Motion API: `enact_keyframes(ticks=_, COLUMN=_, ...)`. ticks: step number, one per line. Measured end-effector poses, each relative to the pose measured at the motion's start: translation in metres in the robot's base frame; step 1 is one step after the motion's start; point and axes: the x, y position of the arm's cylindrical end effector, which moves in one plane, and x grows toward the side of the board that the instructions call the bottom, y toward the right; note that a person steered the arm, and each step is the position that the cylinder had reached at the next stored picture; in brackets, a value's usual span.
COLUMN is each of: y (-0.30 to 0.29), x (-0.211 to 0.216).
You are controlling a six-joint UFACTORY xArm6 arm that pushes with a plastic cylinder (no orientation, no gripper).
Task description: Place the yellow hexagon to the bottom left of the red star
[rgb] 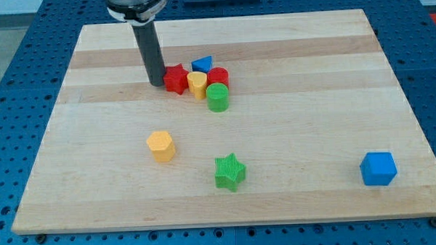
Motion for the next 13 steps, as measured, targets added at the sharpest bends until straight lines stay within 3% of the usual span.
enact_keyframes(ticks=2, y=-0.024, x=0.015)
enact_keyframes(ticks=3, y=-0.077, x=0.048)
enact_keyframes(ticks=4, y=-0.093, x=0.09)
enact_keyframes(ticks=5, y=-0.091, x=0.15)
enact_keyframes(ticks=8, y=0.004, x=0.191)
enact_keyframes(ticks=10, y=0.019, x=0.171)
enact_keyframes(ticks=13, y=-0.021, x=0.112)
